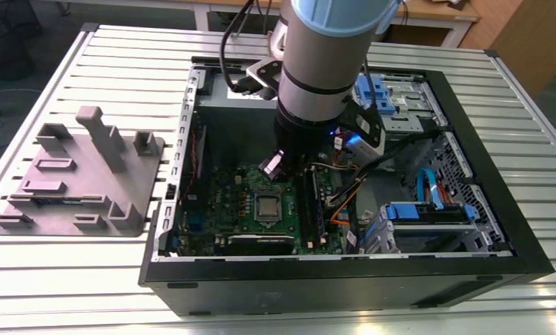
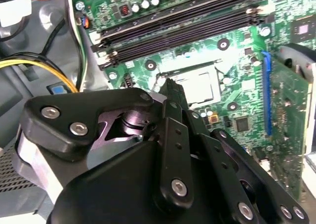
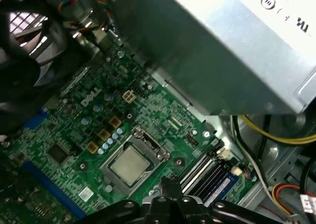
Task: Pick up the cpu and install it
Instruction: 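Close the cpu cover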
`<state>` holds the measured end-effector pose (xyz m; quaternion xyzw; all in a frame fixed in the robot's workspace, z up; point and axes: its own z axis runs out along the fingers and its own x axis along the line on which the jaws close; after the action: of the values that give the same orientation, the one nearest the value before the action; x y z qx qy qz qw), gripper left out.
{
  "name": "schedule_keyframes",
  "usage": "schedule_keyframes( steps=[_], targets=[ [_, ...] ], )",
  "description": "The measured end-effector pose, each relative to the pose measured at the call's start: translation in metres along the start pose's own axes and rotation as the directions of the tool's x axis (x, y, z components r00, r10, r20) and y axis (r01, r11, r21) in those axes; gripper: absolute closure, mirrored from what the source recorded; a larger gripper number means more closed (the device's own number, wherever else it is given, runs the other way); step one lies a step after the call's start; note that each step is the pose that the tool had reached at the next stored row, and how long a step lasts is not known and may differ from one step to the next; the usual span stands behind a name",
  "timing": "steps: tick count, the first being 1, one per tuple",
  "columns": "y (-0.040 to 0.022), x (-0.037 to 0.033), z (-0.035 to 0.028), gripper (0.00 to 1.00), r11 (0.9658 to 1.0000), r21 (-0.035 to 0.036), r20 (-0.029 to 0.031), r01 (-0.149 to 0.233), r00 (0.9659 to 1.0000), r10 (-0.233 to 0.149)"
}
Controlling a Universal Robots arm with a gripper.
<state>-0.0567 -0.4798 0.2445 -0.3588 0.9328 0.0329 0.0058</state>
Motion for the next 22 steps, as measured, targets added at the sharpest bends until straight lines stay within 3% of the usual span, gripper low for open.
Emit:
schedule_keyframes(
  steps=[9, 10, 22],
  targets=[
    [-0.0008, 0.0007, -0.0001, 0.89, 1.0, 0.0, -0.0001, 0.0, 1.0, 0.0],
    [0.0114, 0.0146, 0.0006, 0.89, 1.0, 0.0002, -0.0002, 0.0, 1.0, 0.0],
    [0.0099, 0.0161, 0.0007, 0.89, 1.0, 0.0014, -0.001, 0.0, 1.0, 0.0]
  ],
)
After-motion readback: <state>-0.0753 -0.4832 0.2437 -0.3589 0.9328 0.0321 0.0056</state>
